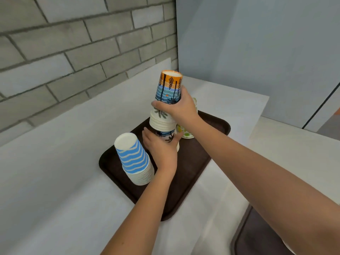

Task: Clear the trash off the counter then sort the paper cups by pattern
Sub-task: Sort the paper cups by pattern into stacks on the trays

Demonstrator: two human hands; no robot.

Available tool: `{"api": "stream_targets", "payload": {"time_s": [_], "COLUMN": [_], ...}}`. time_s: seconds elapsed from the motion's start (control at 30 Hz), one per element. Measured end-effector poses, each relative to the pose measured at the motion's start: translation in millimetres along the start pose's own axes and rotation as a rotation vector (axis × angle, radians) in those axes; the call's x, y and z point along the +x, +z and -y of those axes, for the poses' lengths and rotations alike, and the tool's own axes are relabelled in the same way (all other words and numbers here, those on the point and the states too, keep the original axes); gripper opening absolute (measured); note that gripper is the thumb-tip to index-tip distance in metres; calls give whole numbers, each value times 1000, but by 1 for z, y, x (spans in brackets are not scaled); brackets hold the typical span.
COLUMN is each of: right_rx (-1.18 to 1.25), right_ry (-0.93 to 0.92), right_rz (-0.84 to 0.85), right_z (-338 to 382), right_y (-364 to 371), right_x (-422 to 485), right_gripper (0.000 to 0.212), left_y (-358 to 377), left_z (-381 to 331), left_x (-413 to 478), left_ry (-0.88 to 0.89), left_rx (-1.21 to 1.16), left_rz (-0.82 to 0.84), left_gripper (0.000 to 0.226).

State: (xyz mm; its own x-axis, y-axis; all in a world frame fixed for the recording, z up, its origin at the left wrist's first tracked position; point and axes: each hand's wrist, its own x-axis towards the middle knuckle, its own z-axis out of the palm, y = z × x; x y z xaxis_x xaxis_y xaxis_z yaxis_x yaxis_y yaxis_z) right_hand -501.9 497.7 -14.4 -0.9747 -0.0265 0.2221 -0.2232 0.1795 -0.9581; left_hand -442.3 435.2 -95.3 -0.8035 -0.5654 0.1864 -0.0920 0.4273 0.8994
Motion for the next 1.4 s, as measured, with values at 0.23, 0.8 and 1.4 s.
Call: {"api": "stream_targets", "payload": {"time_s": [0.23,0.8,1.4], "right_rx": [-138,-519,-283], "right_ry": [14,-41,293], "right_rz": [258,11,-91], "right_z": [-38,25,-116], "right_y": [2,-225,-398], "right_x": [-24,-236,-392], "right_gripper": [87,40,104], "left_y": [-6,8,72], "left_z": [14,-45,-90], "left_x": [-53,-210,-401], "left_ry": [-87,430,538], "left_rx": [-50,-248,-360], "left_rz": [134,318,388], "left_gripper": [111,30,23]}}
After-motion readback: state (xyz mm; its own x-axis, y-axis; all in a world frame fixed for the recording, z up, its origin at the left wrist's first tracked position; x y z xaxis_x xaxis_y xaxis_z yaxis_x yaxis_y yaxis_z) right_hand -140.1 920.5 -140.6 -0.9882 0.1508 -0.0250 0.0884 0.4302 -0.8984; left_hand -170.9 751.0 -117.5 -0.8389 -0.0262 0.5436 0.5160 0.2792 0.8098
